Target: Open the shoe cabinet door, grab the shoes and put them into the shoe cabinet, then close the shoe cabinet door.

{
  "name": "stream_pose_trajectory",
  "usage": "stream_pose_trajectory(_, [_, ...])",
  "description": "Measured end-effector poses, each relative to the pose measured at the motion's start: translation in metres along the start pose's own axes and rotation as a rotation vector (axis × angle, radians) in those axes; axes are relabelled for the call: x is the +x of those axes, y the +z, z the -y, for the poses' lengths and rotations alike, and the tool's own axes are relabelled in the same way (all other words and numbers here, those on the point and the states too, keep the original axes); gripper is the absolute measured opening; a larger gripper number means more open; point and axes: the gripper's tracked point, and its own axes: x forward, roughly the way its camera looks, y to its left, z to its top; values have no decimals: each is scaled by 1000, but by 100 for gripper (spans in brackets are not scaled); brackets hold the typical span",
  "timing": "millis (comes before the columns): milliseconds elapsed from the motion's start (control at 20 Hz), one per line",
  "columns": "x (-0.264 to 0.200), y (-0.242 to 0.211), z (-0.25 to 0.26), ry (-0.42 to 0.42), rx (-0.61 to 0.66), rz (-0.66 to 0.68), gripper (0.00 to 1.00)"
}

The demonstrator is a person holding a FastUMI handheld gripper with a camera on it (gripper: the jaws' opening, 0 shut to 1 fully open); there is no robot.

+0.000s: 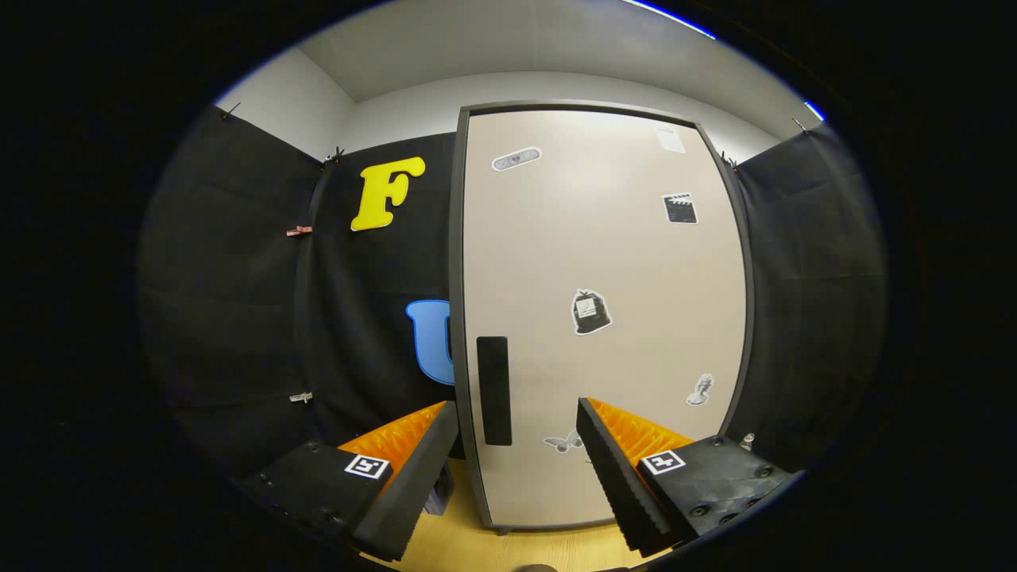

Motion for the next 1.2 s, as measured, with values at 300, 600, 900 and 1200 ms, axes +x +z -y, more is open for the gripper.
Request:
stream_pose_trajectory(300, [46, -19, -12, -12, -4, -27, 99])
stream_pose_trajectory(600, [84, -26, -7, -54, 8, -28, 99])
stream_pose_trajectory(900, [100, -29, -3, -87, -4, -30, 85])
stream_pose_trajectory(1200, [104, -27, -8, -107, -27, -12, 52])
